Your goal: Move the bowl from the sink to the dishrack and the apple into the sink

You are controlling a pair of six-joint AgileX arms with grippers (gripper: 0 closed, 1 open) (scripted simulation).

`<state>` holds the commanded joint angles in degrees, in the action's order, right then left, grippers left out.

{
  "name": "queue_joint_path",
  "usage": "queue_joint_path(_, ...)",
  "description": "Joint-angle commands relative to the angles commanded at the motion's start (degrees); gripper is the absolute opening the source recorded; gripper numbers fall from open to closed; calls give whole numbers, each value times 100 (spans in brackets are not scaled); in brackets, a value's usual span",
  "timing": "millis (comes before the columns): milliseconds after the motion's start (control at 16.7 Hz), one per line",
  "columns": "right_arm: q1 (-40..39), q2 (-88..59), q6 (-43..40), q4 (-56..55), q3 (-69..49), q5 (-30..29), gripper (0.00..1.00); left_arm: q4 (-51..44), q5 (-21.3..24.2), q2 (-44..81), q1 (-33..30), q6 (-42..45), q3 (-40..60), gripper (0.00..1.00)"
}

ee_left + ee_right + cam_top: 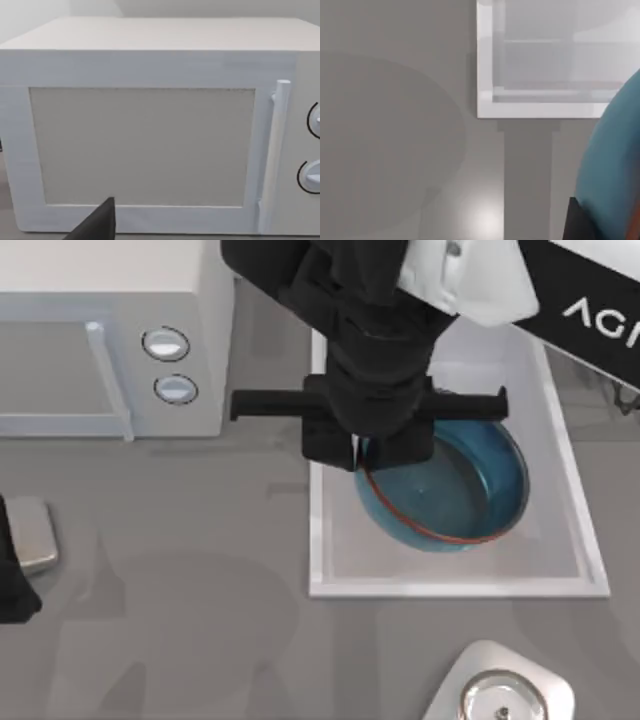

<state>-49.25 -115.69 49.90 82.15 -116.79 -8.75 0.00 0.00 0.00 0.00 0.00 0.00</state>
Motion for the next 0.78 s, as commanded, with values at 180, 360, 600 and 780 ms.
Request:
queue_joint_path(180,-458,995,450,508,584,-69,0,0,0,0,0,0,0,100)
queue_joint_path(360,-714,1462,699,788,917,-106,0,0,0,0,0,0,0,100)
queue_joint_path(600,-732,1492,716,807,941,-108,0,0,0,0,0,0,0,100)
queue_joint_path(780,-648,1482,672,743,923,-67,0,0,0,0,0,0,0,100)
